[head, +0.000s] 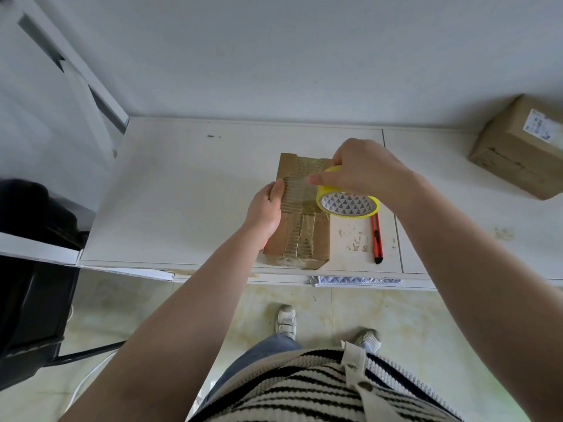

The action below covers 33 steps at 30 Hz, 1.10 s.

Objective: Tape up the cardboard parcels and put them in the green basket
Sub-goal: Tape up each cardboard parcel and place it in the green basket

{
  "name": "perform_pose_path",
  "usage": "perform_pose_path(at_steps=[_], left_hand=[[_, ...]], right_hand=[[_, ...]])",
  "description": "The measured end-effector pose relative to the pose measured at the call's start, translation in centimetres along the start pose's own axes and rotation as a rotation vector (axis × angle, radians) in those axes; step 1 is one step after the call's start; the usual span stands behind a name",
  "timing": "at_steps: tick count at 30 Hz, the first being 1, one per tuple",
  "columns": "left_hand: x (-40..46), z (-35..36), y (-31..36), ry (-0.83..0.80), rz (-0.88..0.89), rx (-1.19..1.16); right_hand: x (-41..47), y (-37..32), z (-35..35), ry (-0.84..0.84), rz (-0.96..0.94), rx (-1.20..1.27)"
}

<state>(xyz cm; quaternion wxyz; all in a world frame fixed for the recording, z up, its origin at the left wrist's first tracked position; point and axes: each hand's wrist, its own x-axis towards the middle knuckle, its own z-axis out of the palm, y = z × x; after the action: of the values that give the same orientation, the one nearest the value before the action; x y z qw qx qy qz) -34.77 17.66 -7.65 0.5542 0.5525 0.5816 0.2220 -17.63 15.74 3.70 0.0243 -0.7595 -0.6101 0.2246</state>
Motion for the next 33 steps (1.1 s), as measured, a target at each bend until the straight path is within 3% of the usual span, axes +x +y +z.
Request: perform_pose_path(at_steps=[5,13,33], left_hand=[[0.0,0.1,0.0,0.005,-0.002,0.016],[0.0,-0.1,-0.1,0.016,0.003,0.024],[-0.3,-0.2,0.5,0.007,-0.050,0.023]], right_hand=[[0.3,0.1,-1.1,-0.094,-0.049,0.106],[0.4,0.7,-1.1,-0.080,0.002,-0.081],[1.3,6.5,5.4,-0.220,0.133,0.264]])
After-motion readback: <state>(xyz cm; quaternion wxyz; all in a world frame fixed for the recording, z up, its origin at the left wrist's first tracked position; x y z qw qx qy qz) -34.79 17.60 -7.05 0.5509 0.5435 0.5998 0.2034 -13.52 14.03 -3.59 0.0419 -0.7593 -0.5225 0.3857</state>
